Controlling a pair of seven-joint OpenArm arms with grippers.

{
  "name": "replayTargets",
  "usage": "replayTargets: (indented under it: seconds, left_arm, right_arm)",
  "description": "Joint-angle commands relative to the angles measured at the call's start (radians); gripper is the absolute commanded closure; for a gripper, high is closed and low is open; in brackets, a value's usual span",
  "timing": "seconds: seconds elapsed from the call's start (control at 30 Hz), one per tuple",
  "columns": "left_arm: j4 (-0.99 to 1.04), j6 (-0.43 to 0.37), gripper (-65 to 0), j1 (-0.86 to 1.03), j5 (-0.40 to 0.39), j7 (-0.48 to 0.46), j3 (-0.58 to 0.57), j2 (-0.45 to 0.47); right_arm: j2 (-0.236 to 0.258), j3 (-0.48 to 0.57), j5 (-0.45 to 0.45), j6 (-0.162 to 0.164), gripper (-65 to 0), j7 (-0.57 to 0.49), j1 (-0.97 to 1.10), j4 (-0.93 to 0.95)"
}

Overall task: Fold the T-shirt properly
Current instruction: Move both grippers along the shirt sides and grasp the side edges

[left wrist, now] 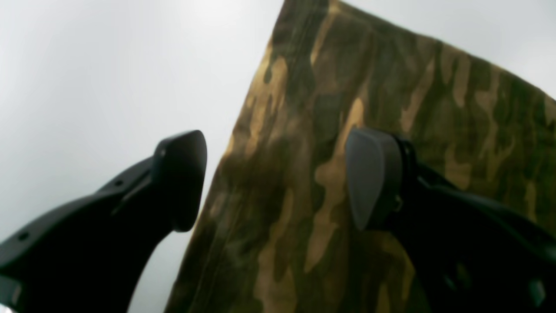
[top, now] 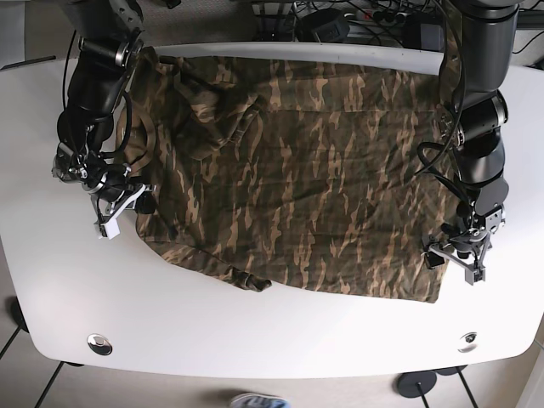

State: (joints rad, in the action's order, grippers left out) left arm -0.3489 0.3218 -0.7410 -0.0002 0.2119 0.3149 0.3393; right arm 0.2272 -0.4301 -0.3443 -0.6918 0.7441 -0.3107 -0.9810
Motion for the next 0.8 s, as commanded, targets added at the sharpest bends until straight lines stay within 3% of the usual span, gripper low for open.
replayTargets:
  seconds: [0.03,0.4,0.5,0.57,0.63,0.8]
  left_arm:
    - [-0.012,0.001,-47.2,-0.025,-0.01,-0.029,0.0,0.019]
    - [-0.012,0.006,-46.9,0.053,-0.013,-0.022,0.0,0.011]
    - [-0.012,0.084,-45.4,0.044,-0.014,0.025,0.0,-0.041]
    - [-0.02,0.095,-38.1,0.042,-0.014,0.039,-0.001,-0.062]
    - [-0.022,0.092,-26.1,0.042,-0.011,0.034,-0.001,-0.073]
    - [-0.022,-0.008,-1.0,0.045,-0.008,-0.049,-0.003,-0.073]
  right_arm:
    - [0.013,0.0,-0.019,-0.006,-2.2,-0.013,-0.023,-0.019]
    - [0.011,0.0,-0.019,-0.006,-2.2,-0.013,-0.023,-0.019]
    - [0.011,0.0,-0.019,-0.006,-2.2,-0.013,-0.023,-0.019]
    - [0.011,0.0,-0.019,-0.006,-2.2,-0.013,-0.023,-0.019]
    - [0.011,0.0,-0.02,-0.006,-2.2,-0.013,-0.023,-0.019]
    - [0.022,0.004,-0.1,-0.006,-2.1,-0.013,-0.021,-0.019]
